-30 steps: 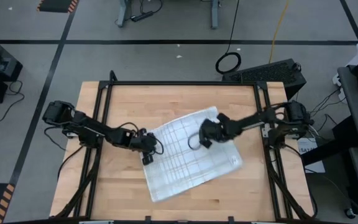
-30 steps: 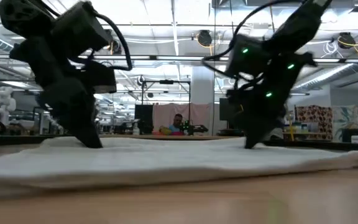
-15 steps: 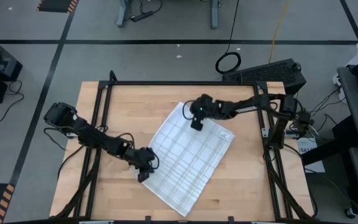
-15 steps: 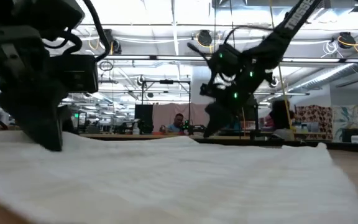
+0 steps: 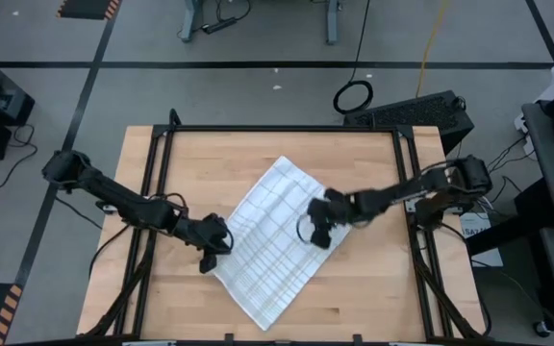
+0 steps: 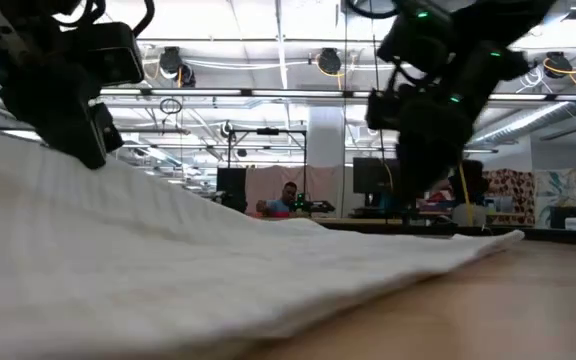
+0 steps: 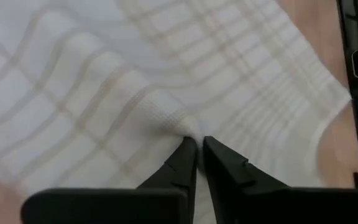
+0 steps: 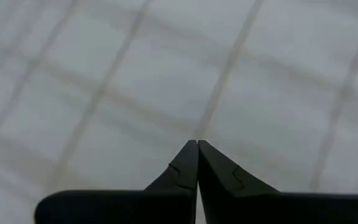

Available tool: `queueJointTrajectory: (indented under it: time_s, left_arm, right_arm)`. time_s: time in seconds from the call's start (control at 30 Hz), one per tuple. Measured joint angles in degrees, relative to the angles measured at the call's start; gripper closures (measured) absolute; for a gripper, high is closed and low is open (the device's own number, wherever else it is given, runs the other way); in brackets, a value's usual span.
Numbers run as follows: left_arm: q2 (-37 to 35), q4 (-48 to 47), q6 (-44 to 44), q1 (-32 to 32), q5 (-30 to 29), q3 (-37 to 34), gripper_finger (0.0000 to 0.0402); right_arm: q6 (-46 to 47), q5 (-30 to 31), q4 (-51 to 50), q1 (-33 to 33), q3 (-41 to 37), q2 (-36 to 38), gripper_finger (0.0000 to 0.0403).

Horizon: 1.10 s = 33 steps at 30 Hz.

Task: Roll towel
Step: Roll the white towel

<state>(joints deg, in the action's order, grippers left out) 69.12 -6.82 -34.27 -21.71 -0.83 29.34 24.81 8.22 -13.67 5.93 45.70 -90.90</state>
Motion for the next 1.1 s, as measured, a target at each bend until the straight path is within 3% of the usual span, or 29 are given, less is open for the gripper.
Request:
queueJointTrajectory:
  time_s: [0.17, 0.3, 0.5, 0.63, 0.83, 1.1]
  left_arm:
    - [0.99, 3.08, 1.57, -0.43, 0.44, 0.01, 0.0361]
    - [4.62, 6.58, 0.1, -1.98, 2.34, 0.07, 0.0317]
    - [4.24, 3.07, 5.23, -1.59, 1.06, 0.12, 0.0201]
    - [3.08, 8.35, 13.01, 1.33, -4.58, 0.18, 0.0162]
    - [5.19, 3.5, 17.05, 9.34, -11.76, -0.65, 0.0184]
    - [10.61, 3.98, 7.65, 13.42, -8.26, -4.6, 0.026]
  right_arm:
    - [10.9, 6.81, 0.58, 6.49, -3.94, -2.74, 0.0401]
    - [12.58, 8.48, 1.56, 6.58, -5.52, -4.99, 0.0401]
    - [4.7, 9.12, 0.67, 4.22, -6.38, -3.95, 0.0401]
    - [-2.8, 9.43, 0.05, 0.85, -6.47, -2.99, 0.0401]
    - [-16.16, 9.49, 2.28, -5.72, -6.48, -2.99, 0.0401]
    - [-35.23, 6.93, 9.12, -17.48, -6.66, -3.14, 0.0401]
